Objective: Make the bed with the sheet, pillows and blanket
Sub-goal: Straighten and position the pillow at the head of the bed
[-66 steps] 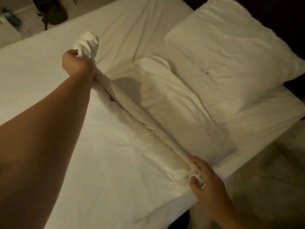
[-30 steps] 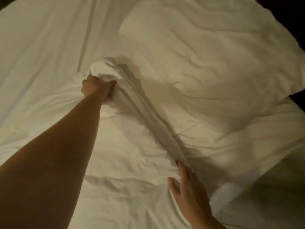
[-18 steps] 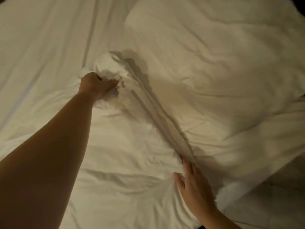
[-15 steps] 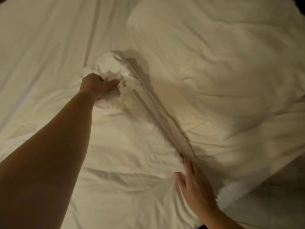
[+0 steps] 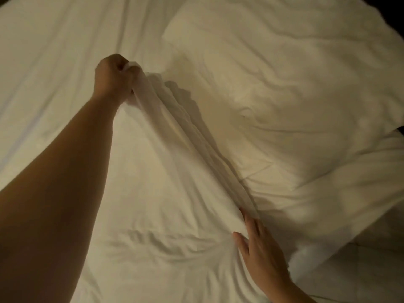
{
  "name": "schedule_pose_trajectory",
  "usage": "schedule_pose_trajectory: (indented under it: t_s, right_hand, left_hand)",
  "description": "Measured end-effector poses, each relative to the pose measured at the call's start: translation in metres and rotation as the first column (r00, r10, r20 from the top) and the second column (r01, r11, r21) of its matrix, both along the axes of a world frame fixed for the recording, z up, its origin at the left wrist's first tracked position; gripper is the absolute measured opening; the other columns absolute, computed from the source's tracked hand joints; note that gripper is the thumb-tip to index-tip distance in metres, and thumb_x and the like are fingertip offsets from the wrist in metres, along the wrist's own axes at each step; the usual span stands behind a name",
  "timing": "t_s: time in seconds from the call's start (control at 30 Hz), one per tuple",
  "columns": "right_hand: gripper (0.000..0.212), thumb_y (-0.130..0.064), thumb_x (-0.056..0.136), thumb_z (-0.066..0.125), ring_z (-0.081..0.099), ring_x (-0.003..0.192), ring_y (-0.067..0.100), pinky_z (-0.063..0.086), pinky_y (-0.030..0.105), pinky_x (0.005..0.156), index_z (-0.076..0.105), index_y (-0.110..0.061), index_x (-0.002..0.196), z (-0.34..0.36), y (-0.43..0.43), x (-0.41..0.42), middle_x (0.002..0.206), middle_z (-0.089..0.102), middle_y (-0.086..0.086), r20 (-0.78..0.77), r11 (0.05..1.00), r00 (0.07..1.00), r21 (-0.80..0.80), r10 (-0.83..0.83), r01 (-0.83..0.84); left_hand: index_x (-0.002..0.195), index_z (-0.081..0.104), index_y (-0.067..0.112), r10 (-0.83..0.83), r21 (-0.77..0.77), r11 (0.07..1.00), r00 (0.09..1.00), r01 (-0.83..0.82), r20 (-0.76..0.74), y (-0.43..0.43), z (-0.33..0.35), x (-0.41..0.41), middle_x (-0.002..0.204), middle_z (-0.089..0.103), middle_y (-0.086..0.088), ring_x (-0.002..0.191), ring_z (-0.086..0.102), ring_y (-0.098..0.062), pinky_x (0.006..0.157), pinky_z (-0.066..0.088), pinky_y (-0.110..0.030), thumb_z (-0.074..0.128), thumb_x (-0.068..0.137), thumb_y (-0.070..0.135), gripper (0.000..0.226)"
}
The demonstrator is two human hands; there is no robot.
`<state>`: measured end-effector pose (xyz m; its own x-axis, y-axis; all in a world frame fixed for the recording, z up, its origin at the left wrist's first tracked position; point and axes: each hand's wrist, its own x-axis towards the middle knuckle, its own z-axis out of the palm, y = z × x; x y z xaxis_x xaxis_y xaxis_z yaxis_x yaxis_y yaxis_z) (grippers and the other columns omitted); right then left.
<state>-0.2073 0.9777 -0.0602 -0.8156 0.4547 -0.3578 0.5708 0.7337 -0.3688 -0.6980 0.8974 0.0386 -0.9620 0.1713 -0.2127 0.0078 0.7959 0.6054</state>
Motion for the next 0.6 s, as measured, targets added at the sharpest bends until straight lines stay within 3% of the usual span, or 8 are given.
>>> schedule_pose_trajectory:
  t_s: [0.07, 0.17, 0.2, 0.23, 0.3, 0.37, 0.5, 0.6]
  right_hand:
    - [0.061, -0.054, 0.095, 0.047, 0.067, 0.088, 0.025, 0.057, 0.036, 0.064, 0.051, -0.022, 0.147, 0.0, 0.002, 0.0, 0.112, 0.062, 0.001, 0.001, 1.0, 1.0, -0.003, -0.012, 0.012]
    - [0.06, -0.054, 0.094, 0.048, 0.067, 0.085, 0.025, 0.056, 0.034, 0.063, 0.053, -0.02, 0.143, 0.0, 0.002, -0.002, 0.109, 0.063, 0.002, 0.0, 1.0, 1.0, 0.009, -0.019, 0.019]
    - [0.06, -0.054, 0.093, 0.047, 0.067, 0.083, 0.025, 0.056, 0.034, 0.062, 0.054, -0.019, 0.142, 0.0, 0.001, -0.002, 0.108, 0.063, 0.003, 0.004, 1.0, 1.0, 0.016, -0.02, 0.02]
    - [0.06, -0.054, 0.093, 0.047, 0.067, 0.082, 0.025, 0.055, 0.034, 0.061, 0.055, -0.019, 0.141, 0.0, 0.001, -0.002, 0.107, 0.063, 0.003, 0.011, 1.0, 1.0, 0.021, -0.021, 0.02]
    - [0.061, -0.054, 0.092, 0.047, 0.067, 0.083, 0.025, 0.055, 0.034, 0.061, 0.056, -0.019, 0.141, -0.001, 0.0, -0.002, 0.107, 0.063, 0.003, 0.027, 1.0, 0.999, 0.016, -0.027, 0.026]
    - [0.062, -0.055, 0.092, 0.046, 0.067, 0.085, 0.026, 0.055, 0.034, 0.061, 0.055, -0.02, 0.142, -0.001, 0.001, -0.003, 0.108, 0.063, 0.003, 0.042, 0.999, 0.999, 0.003, -0.032, 0.032]
    - [0.062, -0.056, 0.091, 0.046, 0.068, 0.083, 0.027, 0.055, 0.034, 0.056, 0.056, -0.021, 0.14, -0.001, 0.0, -0.005, 0.107, 0.064, 0.003, 0.042, 0.999, 0.998, 0.008, -0.046, 0.045]
    - [0.059, -0.056, 0.09, 0.046, 0.069, 0.083, 0.028, 0.056, 0.035, 0.055, 0.055, -0.021, 0.137, 0.003, 0.0, -0.004, 0.106, 0.065, 0.004, 0.022, 0.998, 0.998, 0.023, -0.066, 0.065]
  left_hand:
    - [0.102, 0.071, 0.013, 0.062, 0.047, 0.997, 0.997, -0.063, 0.038, 0.008, -0.001, -0.002, 0.091, 0.073, -0.006, 0.085, 0.071, -0.026, 0.065, 0.057, -0.03, 0.058, 0.089, 0.032, 0.027]
    - [0.098, 0.075, 0.01, 0.182, 0.116, 0.973, 0.972, -0.201, 0.15, 0.012, -0.001, -0.009, 0.09, 0.073, -0.008, 0.084, 0.071, -0.03, 0.073, 0.061, -0.037, 0.061, 0.071, 0.039, 0.042]
    - [0.101, 0.075, 0.011, 0.189, 0.046, 0.979, 0.966, -0.2, 0.178, 0.012, 0.0, -0.016, 0.094, 0.074, -0.008, 0.087, 0.071, -0.031, 0.079, 0.062, -0.039, 0.065, 0.069, 0.046, 0.049]
    - [0.107, 0.074, 0.01, 0.157, -0.127, 0.983, 0.969, -0.134, 0.192, 0.012, 0.001, -0.022, 0.102, 0.073, -0.01, 0.091, 0.07, -0.032, 0.085, 0.062, -0.041, 0.07, 0.069, 0.055, 0.059]
    - [0.129, 0.064, 0.009, 0.097, -0.455, 0.888, 0.942, 0.064, 0.321, 0.011, 0.007, -0.028, 0.131, 0.065, -0.013, 0.102, 0.066, -0.032, 0.093, 0.059, -0.043, 0.077, 0.07, 0.071, 0.087]
    - [0.145, 0.051, 0.008, 0.093, -0.545, 0.811, 0.875, 0.21, 0.475, 0.014, 0.012, -0.031, 0.15, 0.051, -0.014, 0.108, 0.061, -0.032, 0.1, 0.056, -0.044, 0.078, 0.072, 0.076, 0.103]
    - [0.143, 0.05, -0.003, 0.019, -0.588, 0.759, 0.892, 0.281, 0.451, 0.02, 0.013, -0.036, 0.144, 0.053, -0.021, 0.119, 0.058, -0.039, 0.109, 0.048, -0.045, 0.072, 0.095, 0.045, 0.071]
    - [0.128, 0.062, -0.005, -0.014, -0.587, 0.791, 0.964, 0.173, 0.264, 0.031, 0.013, -0.045, 0.13, 0.065, -0.025, 0.115, 0.065, -0.043, 0.097, 0.053, -0.045, 0.076, 0.09, 0.048, 0.067]
